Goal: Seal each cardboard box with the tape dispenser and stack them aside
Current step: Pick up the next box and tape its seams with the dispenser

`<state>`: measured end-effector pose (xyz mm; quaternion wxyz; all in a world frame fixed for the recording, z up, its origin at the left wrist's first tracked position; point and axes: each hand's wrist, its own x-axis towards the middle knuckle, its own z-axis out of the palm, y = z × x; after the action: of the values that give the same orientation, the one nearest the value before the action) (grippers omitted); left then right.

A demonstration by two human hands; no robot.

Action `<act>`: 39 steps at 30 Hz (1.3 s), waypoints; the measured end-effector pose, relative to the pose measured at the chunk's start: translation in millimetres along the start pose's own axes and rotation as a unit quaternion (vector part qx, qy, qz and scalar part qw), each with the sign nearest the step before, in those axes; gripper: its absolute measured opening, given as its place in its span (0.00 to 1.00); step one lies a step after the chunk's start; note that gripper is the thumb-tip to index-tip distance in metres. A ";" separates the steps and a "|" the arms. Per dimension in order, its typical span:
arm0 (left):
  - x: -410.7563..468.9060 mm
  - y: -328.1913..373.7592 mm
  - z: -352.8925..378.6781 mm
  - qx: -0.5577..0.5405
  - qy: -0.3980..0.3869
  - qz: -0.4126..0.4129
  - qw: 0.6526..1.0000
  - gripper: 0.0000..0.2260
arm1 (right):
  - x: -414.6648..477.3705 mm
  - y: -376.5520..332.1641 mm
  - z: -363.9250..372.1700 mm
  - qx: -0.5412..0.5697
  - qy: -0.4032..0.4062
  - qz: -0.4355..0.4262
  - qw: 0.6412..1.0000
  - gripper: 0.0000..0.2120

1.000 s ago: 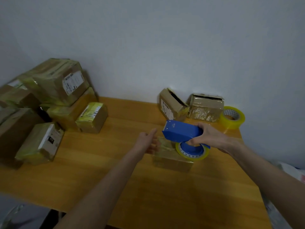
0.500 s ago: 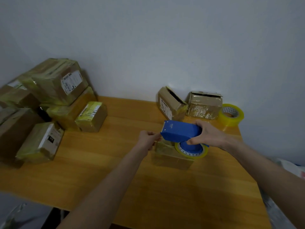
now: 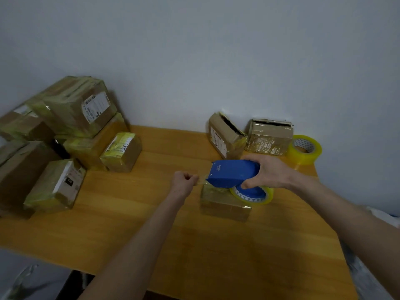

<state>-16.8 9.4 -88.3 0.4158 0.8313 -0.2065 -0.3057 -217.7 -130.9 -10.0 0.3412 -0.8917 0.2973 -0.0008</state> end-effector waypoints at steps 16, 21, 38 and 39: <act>1.0 -31.0 24.0 0.073 -0.030 -0.030 0.996 0.08 | -1.0 4.0 6.0 -0.032 -0.002 0.007 0.999 0.27; -8.8 -57.4 11.4 0.265 -0.025 0.038 0.963 0.15 | 0.1 5.5 7.4 -0.050 0.009 0.008 0.999 0.26; -20.1 -52.7 33.9 0.462 -0.078 0.338 0.816 0.29 | -4.0 2.0 2.2 -0.096 -0.019 0.002 0.995 0.30; -20.1 -53.7 33.4 0.464 -0.075 0.340 0.814 0.29 | -6.3 4.8 0.1 -0.095 -0.022 0.004 0.995 0.29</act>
<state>-49.4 33.1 -141.1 0.0411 0.7768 -0.6241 -0.0734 -225.4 -130.3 -11.7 0.2618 -0.9187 0.2917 0.0485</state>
